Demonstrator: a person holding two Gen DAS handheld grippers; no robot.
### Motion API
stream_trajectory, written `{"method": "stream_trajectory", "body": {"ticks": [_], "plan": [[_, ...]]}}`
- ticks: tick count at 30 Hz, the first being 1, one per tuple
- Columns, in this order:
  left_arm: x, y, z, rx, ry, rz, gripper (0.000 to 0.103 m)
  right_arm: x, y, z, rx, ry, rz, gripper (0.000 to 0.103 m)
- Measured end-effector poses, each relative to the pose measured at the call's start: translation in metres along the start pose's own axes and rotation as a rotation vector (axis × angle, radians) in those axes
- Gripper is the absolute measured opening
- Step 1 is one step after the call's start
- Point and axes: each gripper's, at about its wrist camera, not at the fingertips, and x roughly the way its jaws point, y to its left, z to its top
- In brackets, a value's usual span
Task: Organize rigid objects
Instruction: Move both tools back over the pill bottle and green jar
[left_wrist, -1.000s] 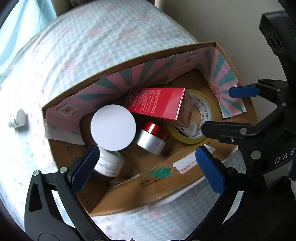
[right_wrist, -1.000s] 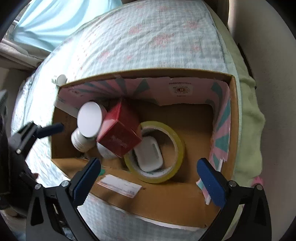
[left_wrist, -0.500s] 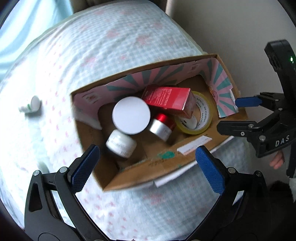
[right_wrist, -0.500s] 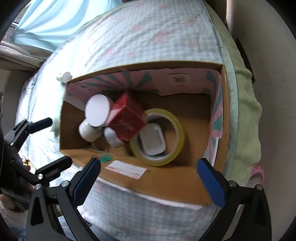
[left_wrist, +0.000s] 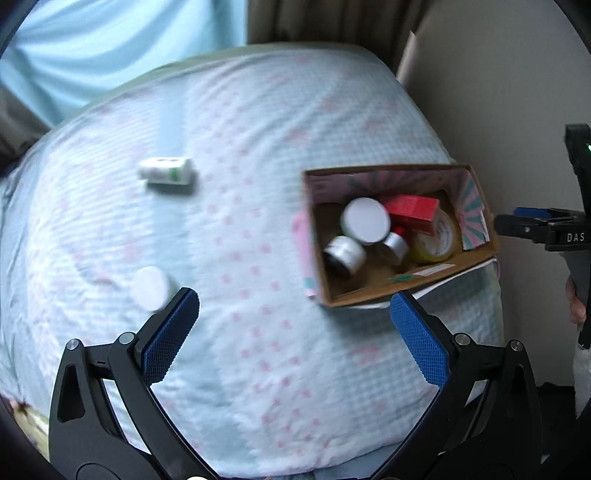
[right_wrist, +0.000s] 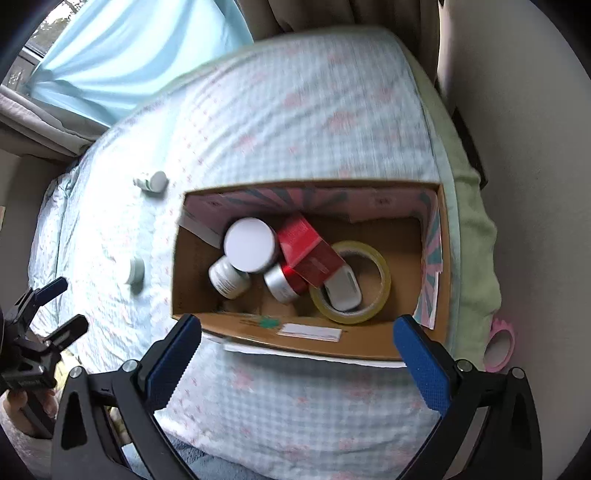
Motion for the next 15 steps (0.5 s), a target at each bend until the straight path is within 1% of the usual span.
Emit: {"method": "stream_trajectory", "body": {"ticks": [3,9,12,13,15], "plan": [[-0.022,0.034,-0.010,-0.034,-0.030,-0.006,0.103,-0.020,0.022,-0.004,-0.002,-0.068,-0.016,0.103],[-0.049,0.092,-0.020,-0.038,-0.075,0.001,0.103,-0.049,0.089,-0.021,-0.042,-0.152,-0.064,0.103],[-0.065,0.127,-0.023,-0.031,-0.112,-0.039,0.103,-0.057,0.127,-0.034,-0.038,-0.186,-0.068,0.103],[-0.071,0.143,-0.022,-0.016,-0.123,-0.058,0.103,-0.058,0.141,-0.040,-0.035,-0.195,-0.074,0.103],[-0.077,0.162,-0.021,0.011,-0.132,-0.072,0.103,-0.056,0.168,-0.049,-0.020,-0.206,-0.080,0.103]]}}
